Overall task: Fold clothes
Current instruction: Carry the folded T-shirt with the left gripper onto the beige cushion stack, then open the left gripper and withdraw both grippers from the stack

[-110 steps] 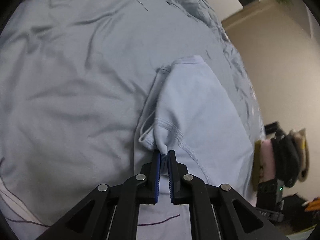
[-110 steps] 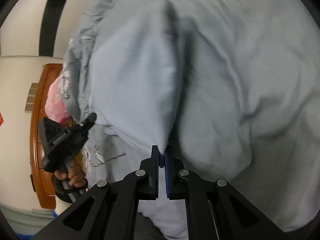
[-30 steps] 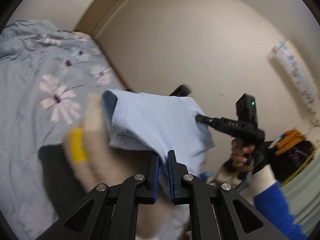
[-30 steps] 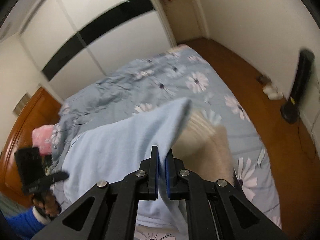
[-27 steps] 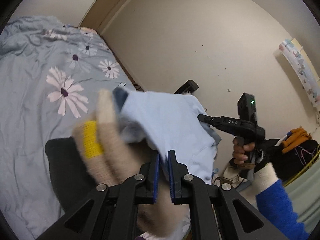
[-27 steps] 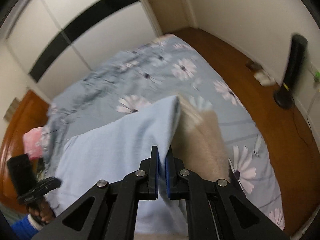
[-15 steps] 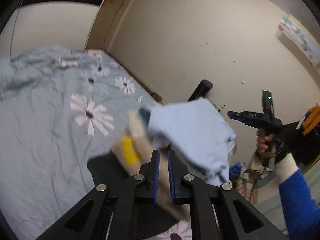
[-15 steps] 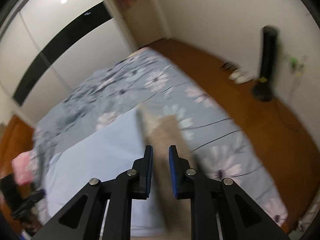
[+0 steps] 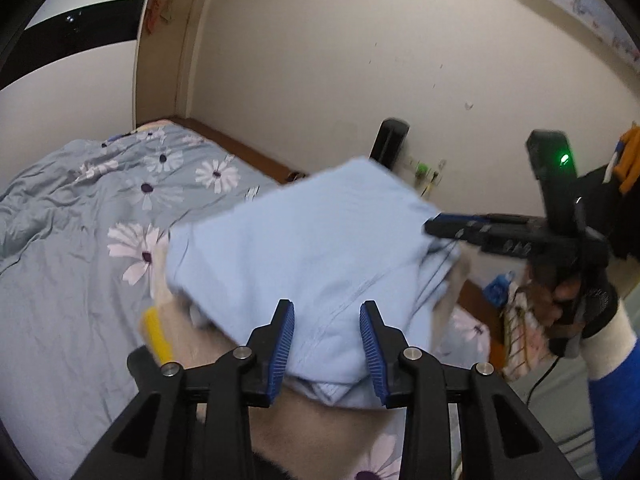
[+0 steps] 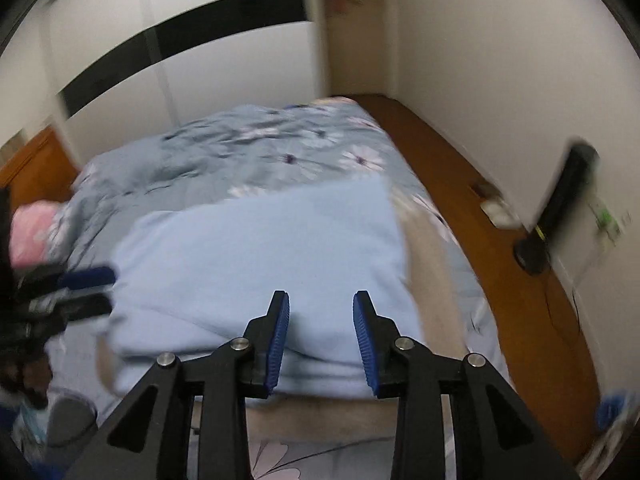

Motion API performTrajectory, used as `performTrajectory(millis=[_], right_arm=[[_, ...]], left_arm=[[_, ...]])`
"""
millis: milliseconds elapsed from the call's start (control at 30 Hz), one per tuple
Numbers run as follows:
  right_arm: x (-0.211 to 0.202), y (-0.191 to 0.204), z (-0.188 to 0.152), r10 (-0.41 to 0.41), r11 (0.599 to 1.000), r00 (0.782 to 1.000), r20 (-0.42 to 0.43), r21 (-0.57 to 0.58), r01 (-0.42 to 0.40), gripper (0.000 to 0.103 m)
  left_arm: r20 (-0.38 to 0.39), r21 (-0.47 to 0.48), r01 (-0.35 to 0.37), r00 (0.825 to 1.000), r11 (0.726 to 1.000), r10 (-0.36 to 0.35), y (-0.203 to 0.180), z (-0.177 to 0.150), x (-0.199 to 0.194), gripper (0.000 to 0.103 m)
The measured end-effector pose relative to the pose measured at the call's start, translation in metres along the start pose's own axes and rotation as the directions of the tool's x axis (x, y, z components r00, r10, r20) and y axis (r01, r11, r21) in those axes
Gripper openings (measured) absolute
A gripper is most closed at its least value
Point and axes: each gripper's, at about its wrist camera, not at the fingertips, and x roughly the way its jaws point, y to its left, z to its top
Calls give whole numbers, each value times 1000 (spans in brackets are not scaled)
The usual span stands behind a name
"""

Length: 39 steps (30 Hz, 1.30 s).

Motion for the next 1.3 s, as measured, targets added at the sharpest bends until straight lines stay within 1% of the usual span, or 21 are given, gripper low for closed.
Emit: performTrajectory(millis=[100, 233, 333, 400, 467, 533, 600, 667, 700, 733, 833, 867, 900, 967, 1033, 1100, 1133, 1200, 1300], right_arm=[[10, -12, -13, 29, 998, 1000, -5, 56, -29, 34], [23, -9, -21, 0, 999, 999, -37, 41, 1, 35], [12, -9, -17, -4, 999, 1000, -26, 47, 6, 35], [0, -7, -16, -14, 999, 1000, -6, 49, 15, 35], [-15, 0, -20, -14, 999, 999, 28, 40, 13, 35], [-31, 9, -29, -11, 999, 998, 67, 34, 9, 35], [-44, 20, -44, -6, 999, 995, 99, 37, 2, 40], [-53, 33, -63, 11, 999, 993, 115, 36, -15, 41], [-56, 40, -72, 19, 999, 993, 119, 34, -23, 41], [-55, 44, -79, 26, 999, 992, 120, 34, -30, 41], [-46, 51, -101, 34, 998, 995, 95, 55, -39, 44], [-40, 53, -107, 28, 998, 997, 79, 60, -33, 49], [-35, 54, -112, 21, 998, 998, 62, 64, -25, 57], [-26, 59, -120, 12, 998, 999, 34, 65, -14, 58], [-23, 65, -124, 18, 998, 999, 27, 53, -19, 58], [-21, 70, -124, 11, 999, 1000, 25, 32, -12, 60], [-22, 72, -124, 5, 1000, 1000, 24, 24, -6, 62], [-23, 75, -123, 0, 1000, 1000, 24, 4, 0, 73], [-24, 77, -123, -5, 1000, 1000, 19, -13, 5, 75]], left_arm=[[-16, -7, -4, 1000, 1000, 4, 0, -4, 5, 38], [-38, -17, -9, 999, 1000, 8, 1, -10, 12, 38], [-38, -25, -15, 999, 1000, 14, 0, -8, 7, 39], [-17, -40, -10, 1000, 999, 10, -1, -7, -5, 39], [6, -52, -7, 1000, 999, 8, -2, -7, -17, 45], [31, -58, -11, 999, 998, 13, -4, -16, -32, 50], [57, -64, -14, 998, 998, 18, -7, -24, -46, 57], [77, -73, -21, 997, 997, 26, -9, -35, -59, 66], [78, -78, -27, 996, 997, 34, -11, -43, -62, 68], [79, -83, -34, 996, 996, 41, -13, -51, -65, 72], [66, -85, -32, 997, 996, 38, -24, -80, -66, 76], [57, -84, -31, 998, 996, 36, -28, -88, -64, 79], [49, -83, -31, 998, 996, 35, -31, -95, -62, 80], [26, -78, -51, 998, 996, 54, -37, -110, -55, 84], [19, -84, -67, 997, 994, 69, -42, -120, -49, 89], [28, -104, -70, 997, 992, 73, -44, -125, -47, 97], [39, -122, -71, 996, 990, 76, -44, -126, -47, 103], [56, -146, -75, 995, 986, 84, -43, -126, -48, 103], [44, -183, -101, 993, 978, 111, -38, -121, -45, 103]])
